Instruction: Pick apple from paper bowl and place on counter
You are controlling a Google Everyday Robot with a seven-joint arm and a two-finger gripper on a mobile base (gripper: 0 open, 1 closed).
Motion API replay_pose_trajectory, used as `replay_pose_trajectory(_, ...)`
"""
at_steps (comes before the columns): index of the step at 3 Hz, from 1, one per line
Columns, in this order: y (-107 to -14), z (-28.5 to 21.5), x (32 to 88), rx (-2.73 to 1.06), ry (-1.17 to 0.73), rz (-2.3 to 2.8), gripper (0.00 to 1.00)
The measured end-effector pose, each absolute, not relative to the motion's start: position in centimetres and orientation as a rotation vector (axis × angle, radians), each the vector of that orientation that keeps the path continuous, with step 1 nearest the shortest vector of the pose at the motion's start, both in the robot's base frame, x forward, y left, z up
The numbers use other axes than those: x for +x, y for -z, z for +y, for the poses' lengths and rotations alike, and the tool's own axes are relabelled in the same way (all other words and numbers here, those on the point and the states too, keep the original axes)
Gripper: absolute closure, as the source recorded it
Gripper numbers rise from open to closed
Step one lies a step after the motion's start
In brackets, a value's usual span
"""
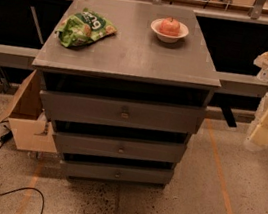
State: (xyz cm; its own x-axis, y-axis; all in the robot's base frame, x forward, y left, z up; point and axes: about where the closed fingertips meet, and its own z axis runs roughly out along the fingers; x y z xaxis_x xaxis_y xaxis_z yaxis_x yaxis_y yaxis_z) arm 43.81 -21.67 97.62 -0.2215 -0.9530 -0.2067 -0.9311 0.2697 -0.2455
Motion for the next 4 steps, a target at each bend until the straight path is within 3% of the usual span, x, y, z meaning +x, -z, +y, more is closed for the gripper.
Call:
replay_pose_trajectory(1,-97.6,-21.7,43.8,-1.725,0.099,2.232,0.0)
replay_pose_trajectory(2,-98.2,-21.0,47.5,-1.673,0.057,2.159,0.0)
replay_pose_trajectory(4,-99.4,-19.6,62.0,-1.375,-0.138,1.943,0.0)
